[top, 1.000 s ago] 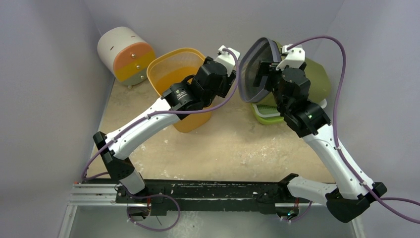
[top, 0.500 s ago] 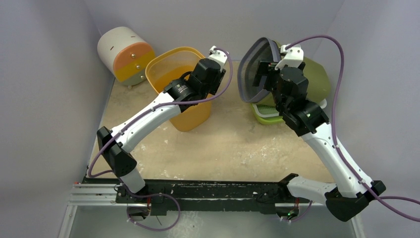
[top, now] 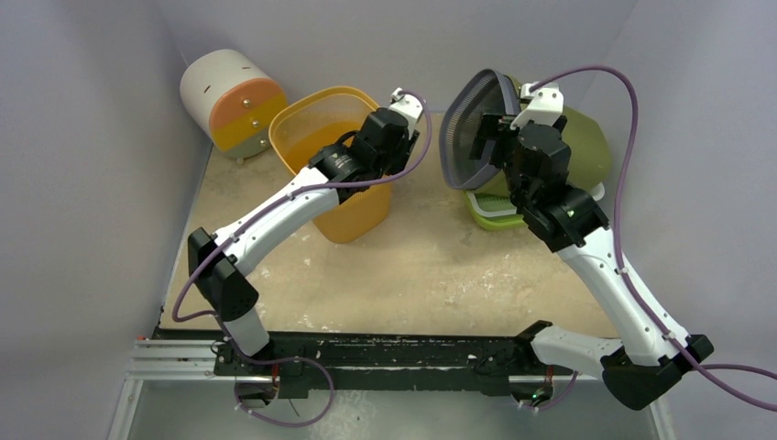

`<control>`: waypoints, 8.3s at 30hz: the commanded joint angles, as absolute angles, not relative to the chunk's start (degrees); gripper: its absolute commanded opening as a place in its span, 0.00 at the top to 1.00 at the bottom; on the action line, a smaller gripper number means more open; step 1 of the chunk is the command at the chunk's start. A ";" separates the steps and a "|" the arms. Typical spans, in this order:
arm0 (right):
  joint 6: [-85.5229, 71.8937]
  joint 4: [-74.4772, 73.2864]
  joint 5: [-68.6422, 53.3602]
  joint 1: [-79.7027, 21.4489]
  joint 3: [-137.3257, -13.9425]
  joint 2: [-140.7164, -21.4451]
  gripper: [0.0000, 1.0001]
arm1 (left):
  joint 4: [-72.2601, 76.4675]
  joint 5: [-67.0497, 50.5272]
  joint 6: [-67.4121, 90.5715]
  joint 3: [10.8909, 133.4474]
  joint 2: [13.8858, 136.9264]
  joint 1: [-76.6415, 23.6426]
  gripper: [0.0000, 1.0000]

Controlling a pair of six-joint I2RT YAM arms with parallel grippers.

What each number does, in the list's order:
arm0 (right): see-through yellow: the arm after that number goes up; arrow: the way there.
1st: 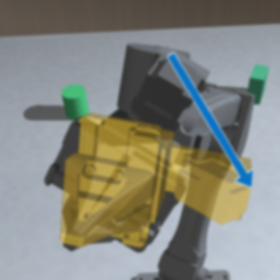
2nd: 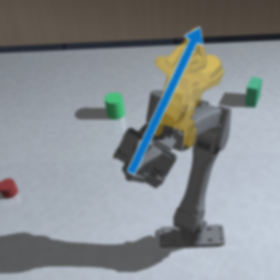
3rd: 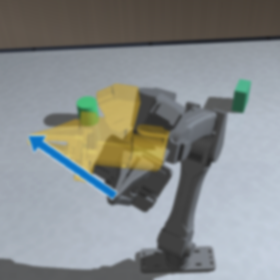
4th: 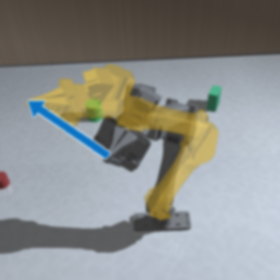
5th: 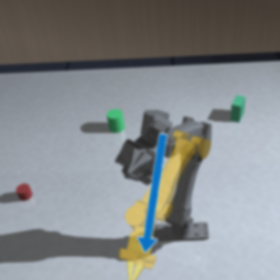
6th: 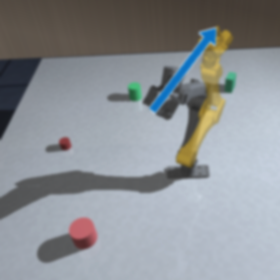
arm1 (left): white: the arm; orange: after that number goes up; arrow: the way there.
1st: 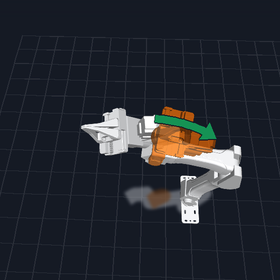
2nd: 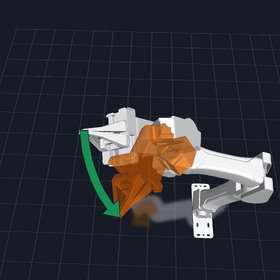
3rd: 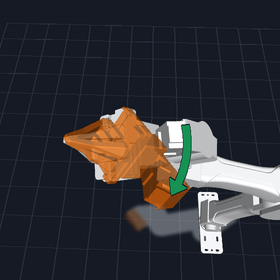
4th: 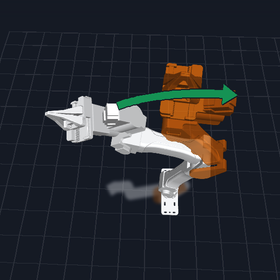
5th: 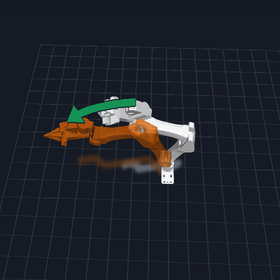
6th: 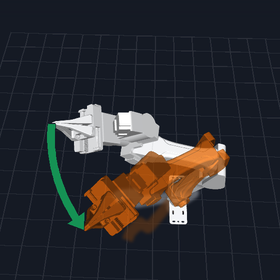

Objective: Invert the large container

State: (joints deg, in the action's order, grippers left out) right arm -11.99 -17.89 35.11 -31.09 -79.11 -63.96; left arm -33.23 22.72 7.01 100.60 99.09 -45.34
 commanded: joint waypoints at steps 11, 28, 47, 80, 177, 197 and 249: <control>-12.20 -17.17 40.10 -29.02 -76.05 -59.27 0.04 | -29.14 21.67 12.24 95.11 91.12 -44.72 1.00; -12.41 -16.62 38.05 -22.22 -71.84 -57.06 0.04 | 7.49 13.14 31.93 67.73 60.65 -44.65 1.00; -11.51 -17.41 37.19 -21.45 -71.64 -54.42 0.05 | 38.16 -2.14 62.55 34.63 55.09 -28.41 1.00; -12.44 -14.26 35.40 -21.36 -73.16 -59.53 0.05 | 98.41 -21.33 112.27 23.60 66.17 -4.11 1.00; -19.02 -30.09 12.43 -45.38 -63.05 -48.00 0.00 | -19.95 0.21 39.22 51.72 56.40 -2.64 0.34; -21.89 -13.50 1.32 -47.70 -48.70 -51.13 0.00 | -23.29 -1.18 37.78 49.52 54.42 -2.64 0.34; -12.71 22.53 19.00 -37.79 -108.01 -129.24 0.00 | -18.58 -2.85 39.02 35.00 46.65 -2.71 0.34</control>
State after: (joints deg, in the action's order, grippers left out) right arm -14.66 19.40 21.39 -37.28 -103.04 -128.22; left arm -21.82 -2.52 38.52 35.73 46.81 -2.44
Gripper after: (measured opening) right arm 0.998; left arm 0.660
